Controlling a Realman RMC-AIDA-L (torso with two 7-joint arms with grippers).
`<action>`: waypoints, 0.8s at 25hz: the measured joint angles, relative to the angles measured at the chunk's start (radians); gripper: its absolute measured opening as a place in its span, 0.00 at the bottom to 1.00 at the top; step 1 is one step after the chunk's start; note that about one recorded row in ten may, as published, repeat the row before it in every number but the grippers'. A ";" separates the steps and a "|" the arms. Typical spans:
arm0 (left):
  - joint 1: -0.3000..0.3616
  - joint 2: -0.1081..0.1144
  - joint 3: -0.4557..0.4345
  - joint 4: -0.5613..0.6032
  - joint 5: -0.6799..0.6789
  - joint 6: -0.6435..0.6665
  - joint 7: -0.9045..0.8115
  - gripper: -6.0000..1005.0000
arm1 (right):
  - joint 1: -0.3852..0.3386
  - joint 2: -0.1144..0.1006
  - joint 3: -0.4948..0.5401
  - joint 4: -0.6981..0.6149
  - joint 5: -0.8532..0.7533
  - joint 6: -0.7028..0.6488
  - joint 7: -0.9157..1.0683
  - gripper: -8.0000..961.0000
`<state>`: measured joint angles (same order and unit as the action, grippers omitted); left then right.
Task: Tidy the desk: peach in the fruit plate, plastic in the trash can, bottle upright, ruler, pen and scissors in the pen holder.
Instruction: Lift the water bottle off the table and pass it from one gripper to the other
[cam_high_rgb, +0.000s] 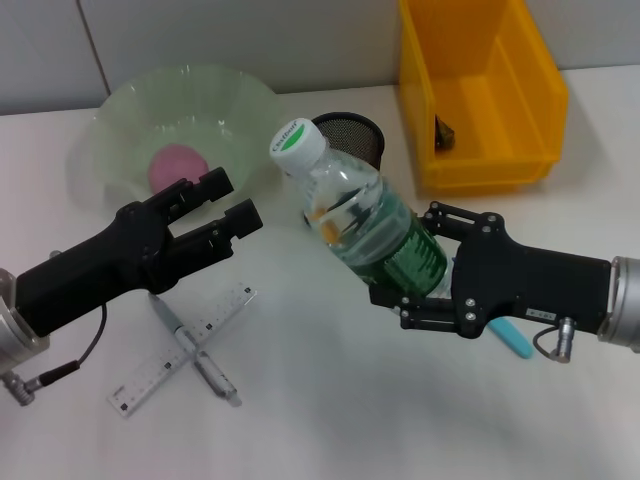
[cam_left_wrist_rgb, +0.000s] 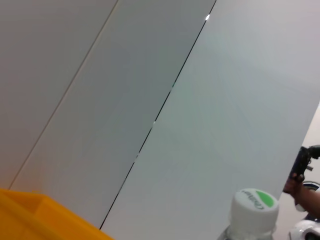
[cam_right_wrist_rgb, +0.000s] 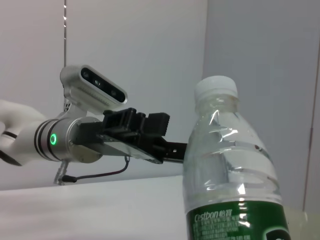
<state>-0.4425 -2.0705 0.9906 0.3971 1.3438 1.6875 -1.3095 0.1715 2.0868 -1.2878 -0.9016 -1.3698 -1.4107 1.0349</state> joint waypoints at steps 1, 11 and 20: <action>-0.003 0.000 0.000 -0.013 -0.008 0.010 0.012 0.84 | 0.008 0.001 0.000 0.011 0.000 -0.001 -0.003 0.81; -0.024 -0.005 0.005 -0.094 -0.071 0.063 0.105 0.84 | 0.098 0.001 -0.030 0.149 0.061 -0.004 -0.064 0.81; -0.046 -0.009 0.004 -0.155 -0.110 0.077 0.175 0.84 | 0.120 0.003 -0.065 0.177 0.067 -0.005 -0.066 0.81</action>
<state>-0.4885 -2.0791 0.9942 0.2425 1.2335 1.7640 -1.1345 0.2920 2.0894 -1.3527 -0.7247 -1.3027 -1.4153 0.9686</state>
